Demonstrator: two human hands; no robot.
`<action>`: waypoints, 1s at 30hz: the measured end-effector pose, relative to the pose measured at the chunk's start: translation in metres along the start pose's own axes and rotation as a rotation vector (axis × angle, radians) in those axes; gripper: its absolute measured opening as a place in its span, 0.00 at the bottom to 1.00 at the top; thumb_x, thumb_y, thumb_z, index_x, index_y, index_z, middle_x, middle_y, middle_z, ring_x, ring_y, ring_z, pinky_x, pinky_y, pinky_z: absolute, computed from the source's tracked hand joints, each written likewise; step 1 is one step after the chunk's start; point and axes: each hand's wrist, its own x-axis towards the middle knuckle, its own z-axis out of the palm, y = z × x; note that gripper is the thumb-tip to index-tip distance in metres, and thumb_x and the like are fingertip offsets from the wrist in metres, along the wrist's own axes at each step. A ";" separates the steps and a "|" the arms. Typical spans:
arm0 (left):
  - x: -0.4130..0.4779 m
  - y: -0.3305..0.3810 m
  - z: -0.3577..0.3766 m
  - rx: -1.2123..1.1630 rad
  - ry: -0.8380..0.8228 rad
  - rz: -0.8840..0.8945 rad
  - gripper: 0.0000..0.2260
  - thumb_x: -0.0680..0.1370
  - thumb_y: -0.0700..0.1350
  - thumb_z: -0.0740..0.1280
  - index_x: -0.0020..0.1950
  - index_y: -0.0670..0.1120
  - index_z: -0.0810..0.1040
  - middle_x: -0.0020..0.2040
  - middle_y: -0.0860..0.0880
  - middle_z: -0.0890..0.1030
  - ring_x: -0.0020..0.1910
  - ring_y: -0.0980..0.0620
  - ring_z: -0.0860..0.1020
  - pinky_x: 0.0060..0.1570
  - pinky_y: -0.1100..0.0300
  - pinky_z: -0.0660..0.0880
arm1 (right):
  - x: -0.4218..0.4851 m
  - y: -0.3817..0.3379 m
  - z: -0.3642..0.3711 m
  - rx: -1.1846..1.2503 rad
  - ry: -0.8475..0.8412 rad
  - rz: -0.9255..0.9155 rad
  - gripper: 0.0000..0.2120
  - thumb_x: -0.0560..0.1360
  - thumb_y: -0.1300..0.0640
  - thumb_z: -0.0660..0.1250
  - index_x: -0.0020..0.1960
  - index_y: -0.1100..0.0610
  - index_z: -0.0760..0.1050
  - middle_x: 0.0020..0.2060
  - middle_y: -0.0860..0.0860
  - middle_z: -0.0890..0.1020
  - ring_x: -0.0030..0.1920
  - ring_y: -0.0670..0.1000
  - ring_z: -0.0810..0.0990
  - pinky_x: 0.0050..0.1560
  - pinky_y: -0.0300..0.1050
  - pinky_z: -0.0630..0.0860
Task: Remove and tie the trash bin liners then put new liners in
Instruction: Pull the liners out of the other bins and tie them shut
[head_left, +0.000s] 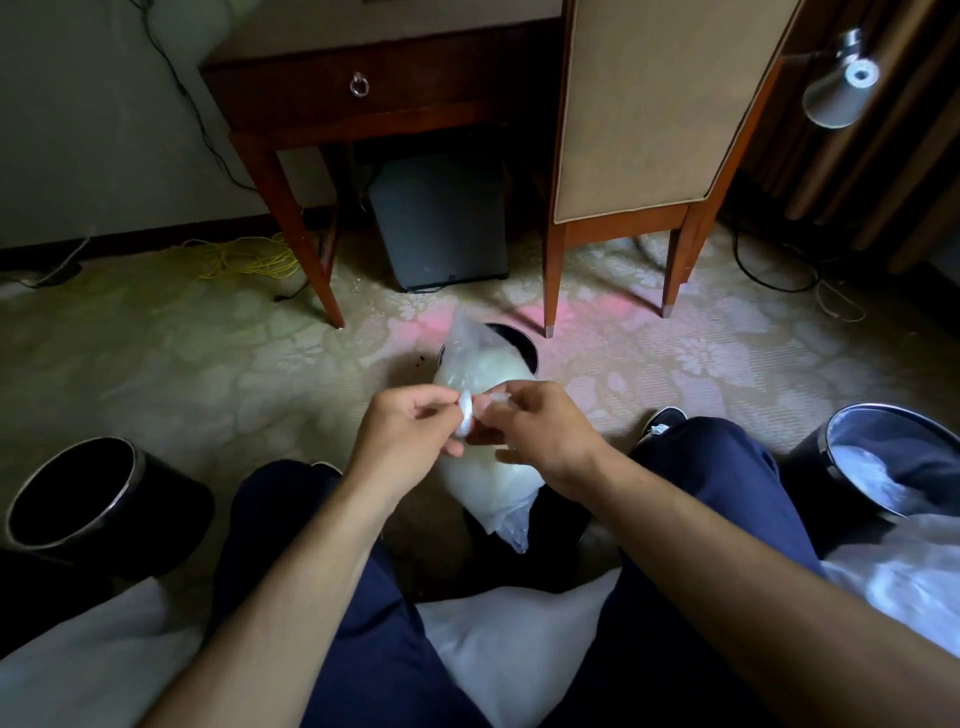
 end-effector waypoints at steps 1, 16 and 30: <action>0.003 -0.002 -0.003 0.070 -0.020 0.016 0.04 0.76 0.45 0.73 0.43 0.52 0.87 0.40 0.48 0.86 0.35 0.53 0.82 0.46 0.57 0.77 | -0.001 0.002 0.000 0.033 -0.016 0.027 0.06 0.82 0.59 0.66 0.47 0.58 0.77 0.42 0.54 0.85 0.43 0.49 0.86 0.43 0.42 0.74; 0.006 -0.017 -0.024 0.508 -0.099 0.274 0.16 0.70 0.42 0.79 0.43 0.65 0.82 0.50 0.59 0.79 0.49 0.61 0.77 0.50 0.68 0.72 | -0.003 0.020 0.007 0.195 -0.067 0.129 0.10 0.81 0.59 0.67 0.42 0.58 0.81 0.28 0.50 0.80 0.36 0.51 0.76 0.40 0.42 0.69; -0.003 -0.013 -0.020 0.623 0.203 0.734 0.02 0.74 0.43 0.75 0.43 0.45 0.84 0.40 0.53 0.77 0.35 0.63 0.72 0.35 0.62 0.74 | 0.002 -0.009 -0.012 -0.552 -0.028 -0.328 0.16 0.81 0.52 0.67 0.37 0.57 0.78 0.31 0.43 0.82 0.32 0.38 0.78 0.39 0.34 0.71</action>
